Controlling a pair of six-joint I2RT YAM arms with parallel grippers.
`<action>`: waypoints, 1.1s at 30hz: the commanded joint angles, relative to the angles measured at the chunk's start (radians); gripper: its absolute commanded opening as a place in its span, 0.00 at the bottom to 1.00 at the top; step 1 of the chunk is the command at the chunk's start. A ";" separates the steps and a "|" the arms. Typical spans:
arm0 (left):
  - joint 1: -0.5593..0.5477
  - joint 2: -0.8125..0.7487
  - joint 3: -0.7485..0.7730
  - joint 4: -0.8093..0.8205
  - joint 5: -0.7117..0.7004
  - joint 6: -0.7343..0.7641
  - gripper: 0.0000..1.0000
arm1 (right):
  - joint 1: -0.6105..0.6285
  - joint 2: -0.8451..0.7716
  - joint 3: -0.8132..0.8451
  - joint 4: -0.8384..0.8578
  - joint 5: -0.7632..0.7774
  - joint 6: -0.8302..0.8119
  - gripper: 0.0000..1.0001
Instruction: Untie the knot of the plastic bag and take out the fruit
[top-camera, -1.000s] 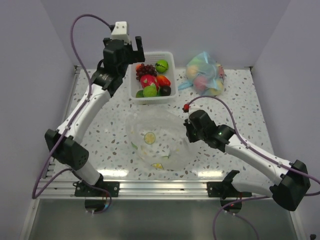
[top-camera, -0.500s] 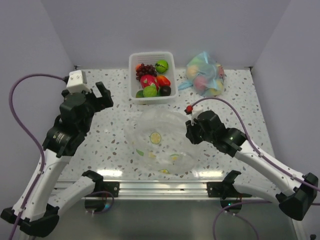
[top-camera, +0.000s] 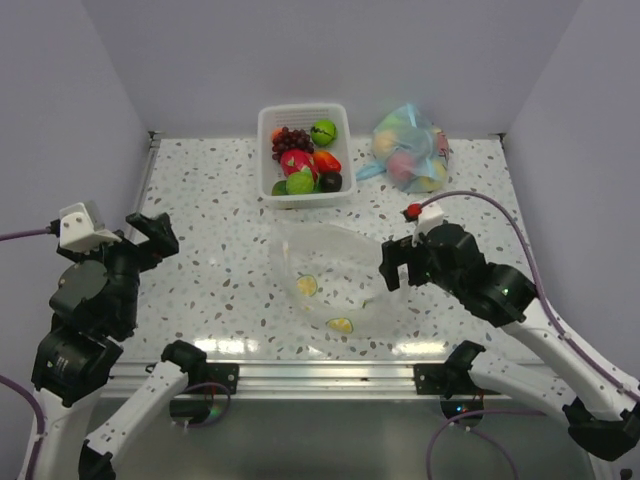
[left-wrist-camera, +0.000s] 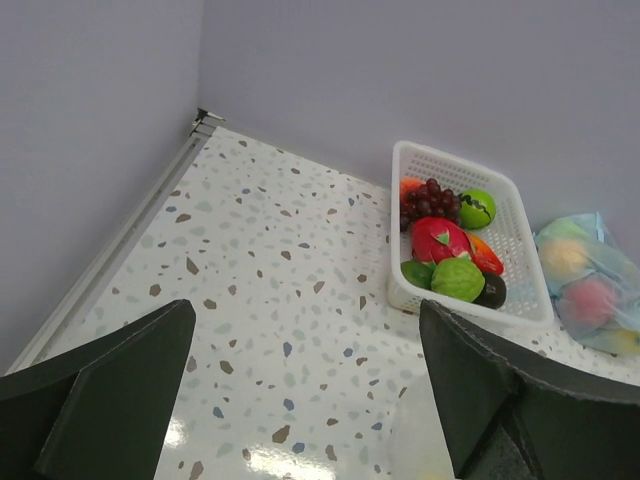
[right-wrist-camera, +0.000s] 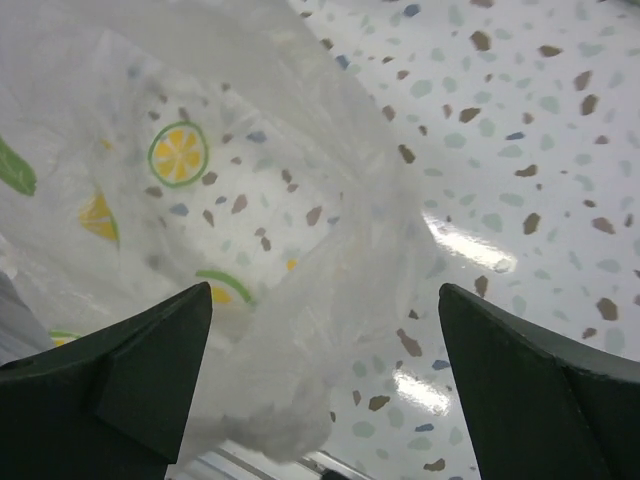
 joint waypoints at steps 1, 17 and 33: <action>0.002 -0.017 0.055 -0.025 -0.045 0.029 1.00 | -0.003 -0.030 0.148 -0.082 0.250 0.059 0.99; 0.002 -0.120 0.036 0.064 -0.083 0.154 1.00 | -0.003 -0.430 0.098 0.035 0.664 -0.045 0.99; 0.002 -0.174 -0.103 0.121 -0.114 0.127 1.00 | -0.001 -0.608 -0.042 0.050 0.702 -0.038 0.99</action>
